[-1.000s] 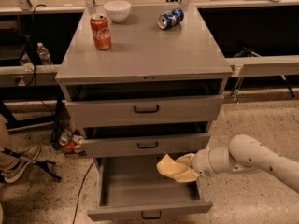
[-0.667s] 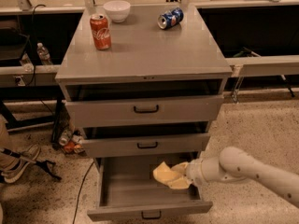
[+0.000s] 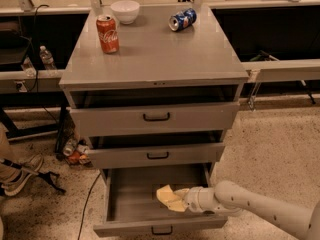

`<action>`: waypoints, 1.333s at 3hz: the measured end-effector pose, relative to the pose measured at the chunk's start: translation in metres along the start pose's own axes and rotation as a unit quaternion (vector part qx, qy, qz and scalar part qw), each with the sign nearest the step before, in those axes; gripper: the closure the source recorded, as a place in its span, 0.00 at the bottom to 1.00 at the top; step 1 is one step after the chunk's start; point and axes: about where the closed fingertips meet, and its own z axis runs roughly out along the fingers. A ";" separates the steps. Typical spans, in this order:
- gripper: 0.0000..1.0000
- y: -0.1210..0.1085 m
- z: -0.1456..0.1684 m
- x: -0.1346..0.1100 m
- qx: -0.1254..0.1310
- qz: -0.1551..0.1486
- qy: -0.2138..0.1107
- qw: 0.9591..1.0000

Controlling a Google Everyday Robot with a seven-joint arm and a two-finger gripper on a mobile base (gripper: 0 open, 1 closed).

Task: Place sponge into bottom drawer

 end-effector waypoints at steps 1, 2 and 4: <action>1.00 0.000 0.003 0.001 0.001 0.003 -0.002 1.000; 1.00 -0.016 0.021 0.000 0.015 0.011 -0.010 1.000; 1.00 -0.061 0.085 0.005 0.061 0.048 -0.034 0.996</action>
Offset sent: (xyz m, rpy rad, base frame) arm 0.0510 0.0112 -0.0468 -0.0010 -0.0279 -0.1174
